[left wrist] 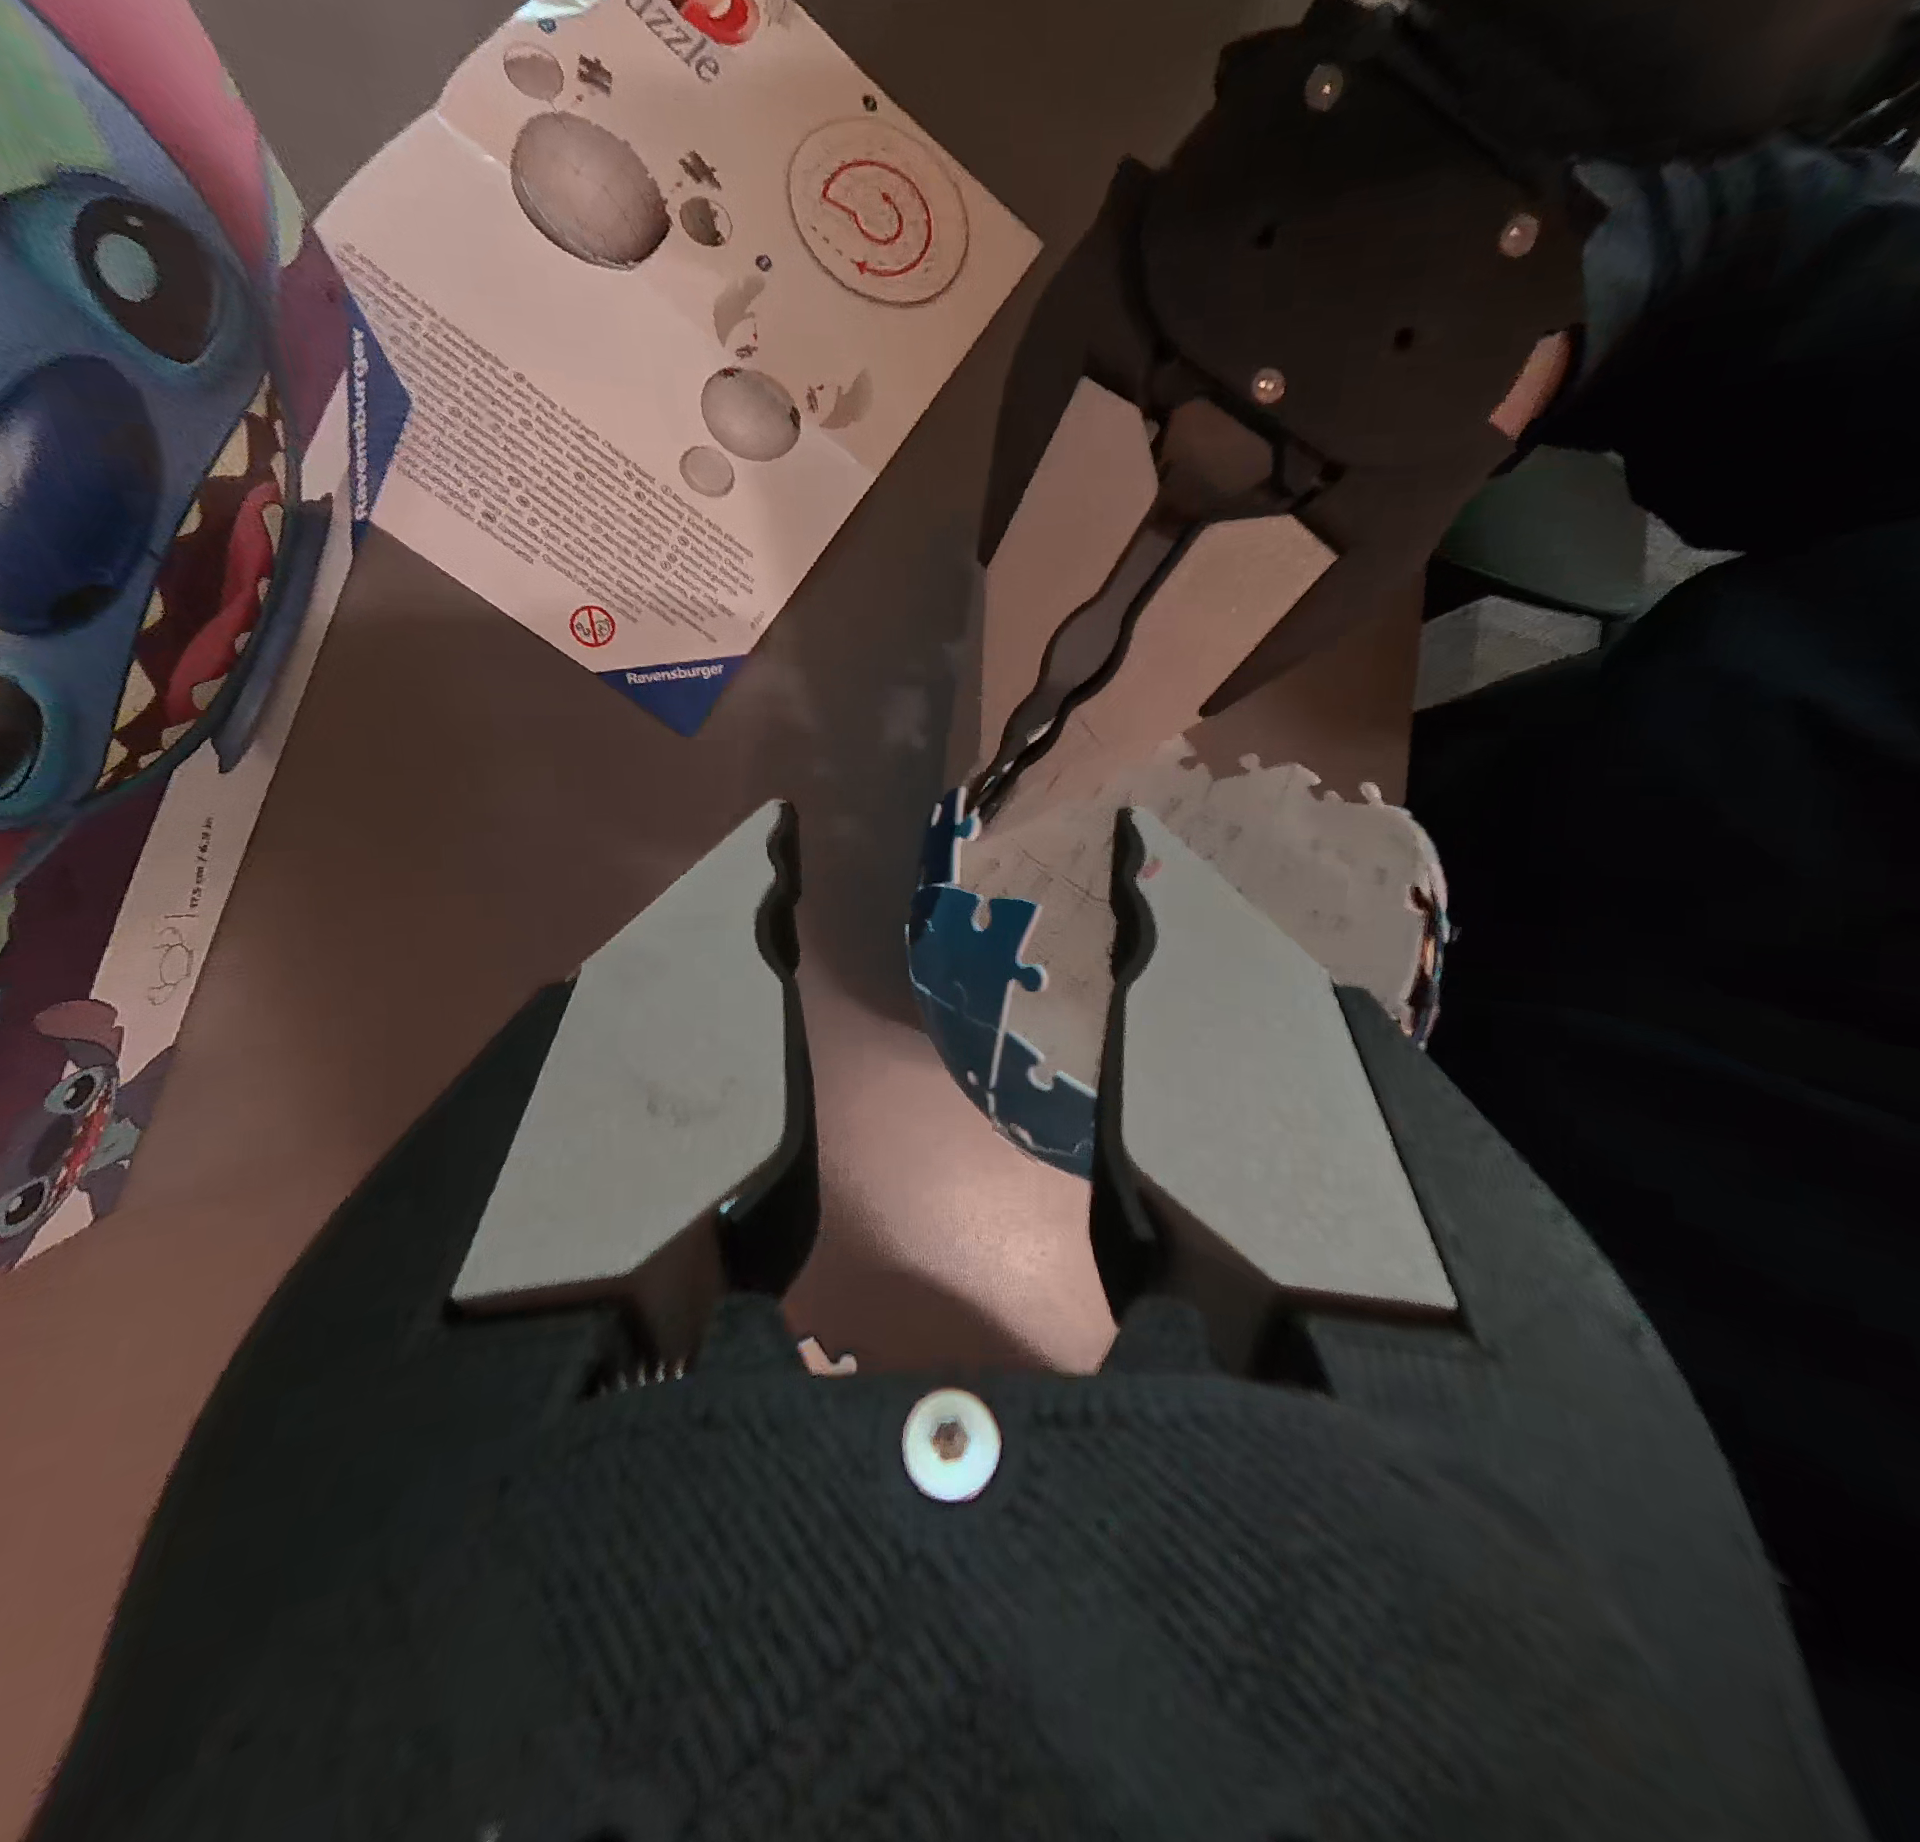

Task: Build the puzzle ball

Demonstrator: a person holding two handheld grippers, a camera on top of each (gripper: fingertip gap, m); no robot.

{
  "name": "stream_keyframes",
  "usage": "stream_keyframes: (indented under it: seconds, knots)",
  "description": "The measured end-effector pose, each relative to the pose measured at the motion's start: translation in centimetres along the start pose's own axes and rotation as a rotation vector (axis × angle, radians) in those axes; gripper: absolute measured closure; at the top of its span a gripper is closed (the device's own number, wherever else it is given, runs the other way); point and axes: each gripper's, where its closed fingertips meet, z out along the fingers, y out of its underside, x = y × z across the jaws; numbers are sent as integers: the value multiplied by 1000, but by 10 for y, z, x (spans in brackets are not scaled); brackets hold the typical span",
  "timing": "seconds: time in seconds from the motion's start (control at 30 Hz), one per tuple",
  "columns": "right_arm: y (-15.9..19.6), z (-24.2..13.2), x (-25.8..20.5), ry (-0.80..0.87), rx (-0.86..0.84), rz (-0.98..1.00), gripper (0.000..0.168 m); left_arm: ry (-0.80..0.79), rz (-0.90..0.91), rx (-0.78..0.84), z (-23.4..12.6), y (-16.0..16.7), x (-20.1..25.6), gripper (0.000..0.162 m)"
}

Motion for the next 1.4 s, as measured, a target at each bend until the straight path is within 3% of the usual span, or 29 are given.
stream_keyframes:
  seconds: [0.57, 0.93, 1.4]
  knots:
    - [4, 3, 3, -18, 1, 71, 168, -117, 75, -457, 34, 35, -10, 119]
    - [4, 2, 4, -54, 23, 107, 168, -134, 121, -545, 41, 34, -8, 132]
    - [0, -3, 3, -165, 88, 211, 168, -129, 115, -523, 45, 36, -10, 132]
